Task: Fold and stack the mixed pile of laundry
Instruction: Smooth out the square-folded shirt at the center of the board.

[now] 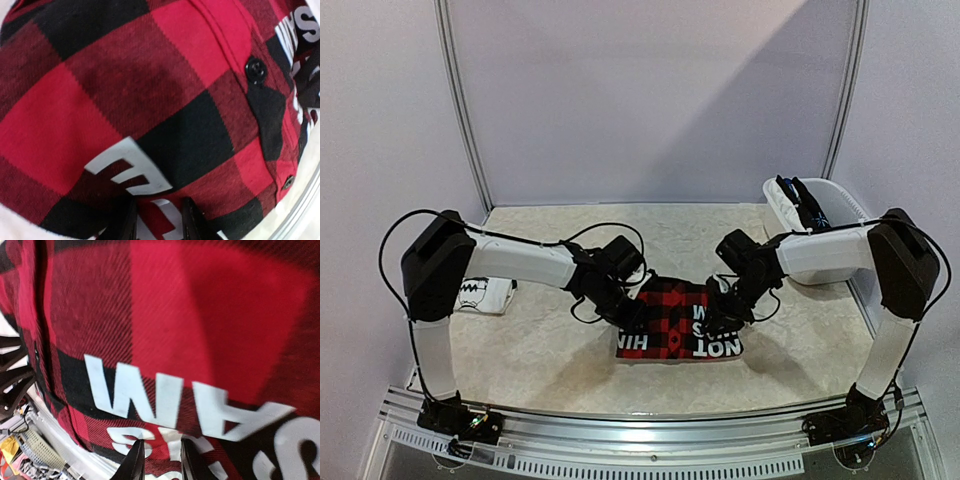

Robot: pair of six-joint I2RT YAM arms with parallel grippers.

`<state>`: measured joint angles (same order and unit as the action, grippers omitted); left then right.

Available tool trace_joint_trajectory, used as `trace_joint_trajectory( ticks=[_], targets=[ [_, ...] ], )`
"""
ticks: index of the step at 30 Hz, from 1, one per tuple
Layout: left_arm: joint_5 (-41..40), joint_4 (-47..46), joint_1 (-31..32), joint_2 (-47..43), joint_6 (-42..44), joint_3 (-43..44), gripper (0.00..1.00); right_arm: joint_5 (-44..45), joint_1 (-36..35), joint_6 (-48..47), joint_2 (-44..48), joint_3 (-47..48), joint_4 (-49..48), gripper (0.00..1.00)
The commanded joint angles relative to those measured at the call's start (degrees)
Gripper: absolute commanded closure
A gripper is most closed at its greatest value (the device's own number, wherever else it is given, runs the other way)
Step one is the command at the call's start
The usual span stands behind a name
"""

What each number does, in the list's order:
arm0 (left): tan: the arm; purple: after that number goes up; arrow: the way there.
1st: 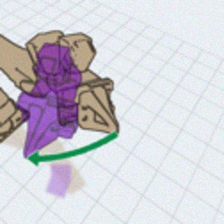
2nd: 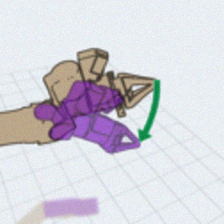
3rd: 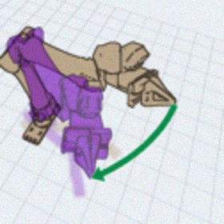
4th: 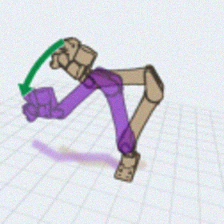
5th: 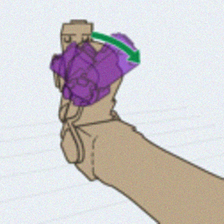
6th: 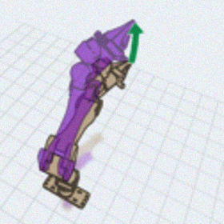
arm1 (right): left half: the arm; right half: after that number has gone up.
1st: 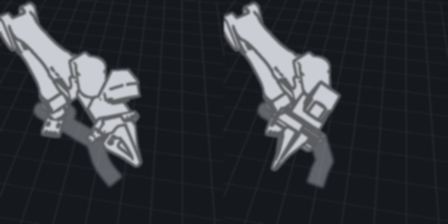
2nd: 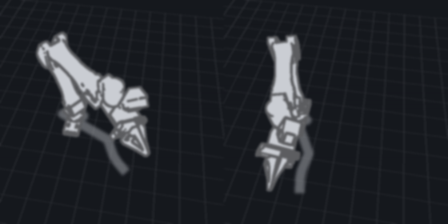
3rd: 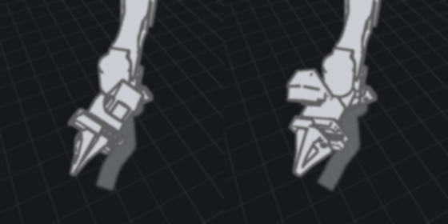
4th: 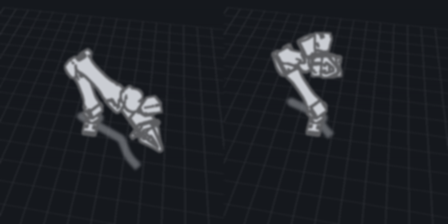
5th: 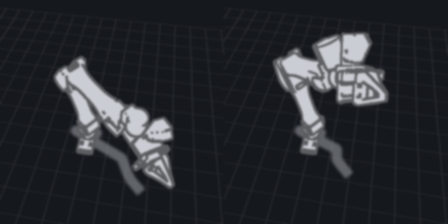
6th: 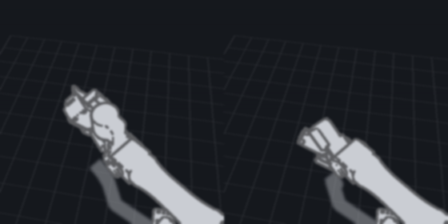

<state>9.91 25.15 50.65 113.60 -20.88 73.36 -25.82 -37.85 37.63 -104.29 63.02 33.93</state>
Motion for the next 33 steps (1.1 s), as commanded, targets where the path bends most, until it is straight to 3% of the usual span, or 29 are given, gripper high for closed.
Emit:
trace_joint_trajectory(
  ticks=[1,16,27,33],
  targets=[
    [-2.7,7.8,-0.6,-2.7,-1.8,0.9,0.69,4.9,0.7,-1.4,1.4,3.1,5.6,0.74],
    [-4.7,11.1,-0.6,-2.9,0.7,10.4,0.69,12.3,0.9,0.8,6.9,6.6,11.0,0.71],
    [-3.7,8.2,-0.9,1.8,0.2,9.8,0.69,14.9,3.3,2.8,3.3,4.1,8.6,0.71],
    [-2.8,5.6,-0.9,2.3,-3.2,5.0,0.69,14.3,3.9,1.2,-1.5,5.6,7.5,0.71]
  ],
)
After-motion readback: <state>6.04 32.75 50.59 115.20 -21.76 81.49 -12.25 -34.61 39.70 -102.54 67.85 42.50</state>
